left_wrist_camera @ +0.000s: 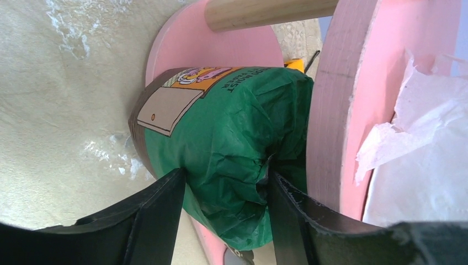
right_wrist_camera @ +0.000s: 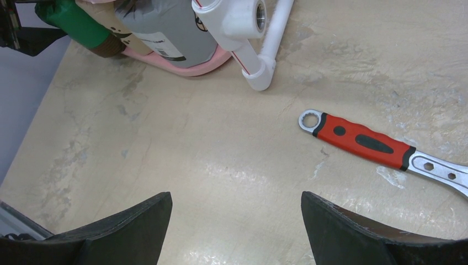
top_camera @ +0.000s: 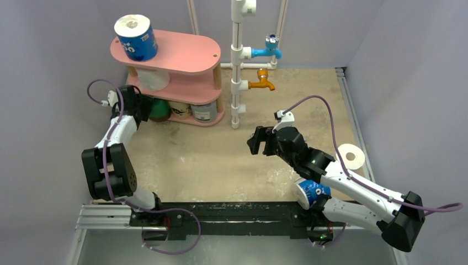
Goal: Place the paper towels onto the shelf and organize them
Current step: Place the paper towel on the shelf.
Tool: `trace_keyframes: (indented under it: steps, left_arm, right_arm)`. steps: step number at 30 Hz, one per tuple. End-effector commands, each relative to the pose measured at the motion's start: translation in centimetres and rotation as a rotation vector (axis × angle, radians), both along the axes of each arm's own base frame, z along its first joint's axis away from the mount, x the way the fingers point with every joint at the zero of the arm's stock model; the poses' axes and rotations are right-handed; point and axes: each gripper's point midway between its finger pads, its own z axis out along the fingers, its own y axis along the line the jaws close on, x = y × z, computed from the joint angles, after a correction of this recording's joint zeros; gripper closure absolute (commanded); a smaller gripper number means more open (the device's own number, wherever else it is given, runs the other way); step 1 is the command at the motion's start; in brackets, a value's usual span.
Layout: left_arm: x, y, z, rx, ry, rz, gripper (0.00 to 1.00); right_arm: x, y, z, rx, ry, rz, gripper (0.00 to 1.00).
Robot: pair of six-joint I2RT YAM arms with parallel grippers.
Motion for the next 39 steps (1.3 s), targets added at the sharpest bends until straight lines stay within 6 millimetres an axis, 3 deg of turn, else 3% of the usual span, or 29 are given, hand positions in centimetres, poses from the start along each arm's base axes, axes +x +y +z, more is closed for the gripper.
trace_keyframes:
  steps: [1,12,20,27,39]
  left_arm:
    - [0.7,-1.4,0.9,-0.003,-0.036,-0.077,0.43]
    - [-2.6,-1.2,1.7,0.039,0.017,-0.059,0.38]
    - [-3.6,-0.7,3.1,0.07,0.008,-0.05,0.37]
    - [-4.3,-0.6,2.7,0.073,0.005,-0.041,0.37]
    - [-7.9,0.1,7.3,0.114,-0.099,0.009,0.36]
  right_arm:
    - [0.5,0.2,1.0,0.027,-0.027,-0.009,0.12]
    - [0.2,0.2,1.4,0.045,-0.033,0.002,0.12]
    - [-0.1,0.1,1.6,0.058,-0.039,0.008,0.12]
    - [-0.4,-0.1,1.5,0.062,-0.04,0.01,0.12]
    - [-0.5,0.0,1.9,0.074,-0.044,0.019,0.12]
